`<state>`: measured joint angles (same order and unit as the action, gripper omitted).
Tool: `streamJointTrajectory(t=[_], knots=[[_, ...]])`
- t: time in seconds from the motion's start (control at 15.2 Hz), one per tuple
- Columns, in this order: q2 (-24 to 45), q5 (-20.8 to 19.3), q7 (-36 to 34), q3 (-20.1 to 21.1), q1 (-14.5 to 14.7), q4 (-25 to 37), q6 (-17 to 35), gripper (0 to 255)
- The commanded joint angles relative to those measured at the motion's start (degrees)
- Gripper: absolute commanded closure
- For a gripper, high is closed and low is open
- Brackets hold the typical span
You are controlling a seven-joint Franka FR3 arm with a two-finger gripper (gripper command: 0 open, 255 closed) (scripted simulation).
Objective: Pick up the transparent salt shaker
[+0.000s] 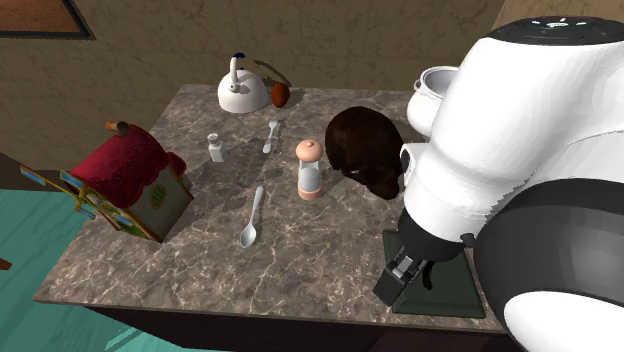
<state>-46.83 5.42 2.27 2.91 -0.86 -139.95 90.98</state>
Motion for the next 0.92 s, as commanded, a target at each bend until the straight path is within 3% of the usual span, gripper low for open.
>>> streamJointTrajectory(t=[0.0,0.86], knots=[[0.0,0.0,0.0,0.0,0.0,0.0,0.0,0],[28.5,-0.2,8.0,-6.1,-1.7,19.4,9.8,0]])
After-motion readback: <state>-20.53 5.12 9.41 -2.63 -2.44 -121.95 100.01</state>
